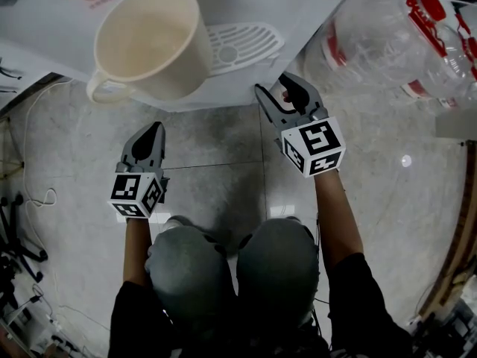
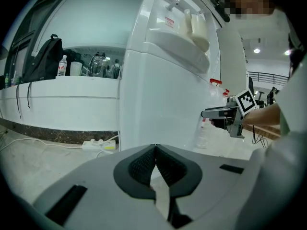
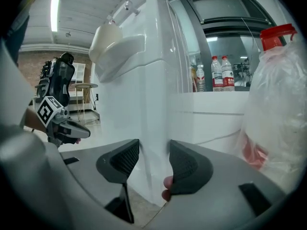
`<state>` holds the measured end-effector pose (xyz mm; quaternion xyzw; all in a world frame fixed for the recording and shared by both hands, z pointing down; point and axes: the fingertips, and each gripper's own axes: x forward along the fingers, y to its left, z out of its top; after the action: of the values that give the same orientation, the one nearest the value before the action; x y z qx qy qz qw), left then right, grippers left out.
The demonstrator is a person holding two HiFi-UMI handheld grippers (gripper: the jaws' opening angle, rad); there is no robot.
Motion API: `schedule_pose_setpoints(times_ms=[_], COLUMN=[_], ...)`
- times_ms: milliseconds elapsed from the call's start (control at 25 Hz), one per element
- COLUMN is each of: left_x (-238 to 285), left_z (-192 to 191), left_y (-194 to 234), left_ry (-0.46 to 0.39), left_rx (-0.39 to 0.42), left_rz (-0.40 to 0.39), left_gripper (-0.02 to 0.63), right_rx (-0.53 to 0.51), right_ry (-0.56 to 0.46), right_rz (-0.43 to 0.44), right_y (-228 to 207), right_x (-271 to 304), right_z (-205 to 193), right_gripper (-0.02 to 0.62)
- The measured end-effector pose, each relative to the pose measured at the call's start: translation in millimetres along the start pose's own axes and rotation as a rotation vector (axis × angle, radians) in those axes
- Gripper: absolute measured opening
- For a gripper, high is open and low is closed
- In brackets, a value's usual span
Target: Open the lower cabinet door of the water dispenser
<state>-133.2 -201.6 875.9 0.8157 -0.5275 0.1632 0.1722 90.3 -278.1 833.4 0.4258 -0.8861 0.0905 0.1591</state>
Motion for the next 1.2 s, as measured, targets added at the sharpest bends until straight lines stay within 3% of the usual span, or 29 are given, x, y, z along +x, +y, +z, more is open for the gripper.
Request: schedule_pose_setpoints(times_ms=[920,1200], left_x=[-5.5,-24.2], left_z=[-7.2,-5.7], left_y=[-0.1,-10.0], left_ry=[0.013,0.082], left_rx=[-0.014,-0.034], left_rz=[-0.021,-0.042], left_gripper=[0.011,0.011], right_rx=[-0.033,-0.010], right_ry=[0.006,0.072], right_rz=[-0.021,-0.037], right_y=[8.8,16.2], right_x=[-13.2,-21.9], right_z=[-6.1,-8.0], right_gripper=[0.189,0.186])
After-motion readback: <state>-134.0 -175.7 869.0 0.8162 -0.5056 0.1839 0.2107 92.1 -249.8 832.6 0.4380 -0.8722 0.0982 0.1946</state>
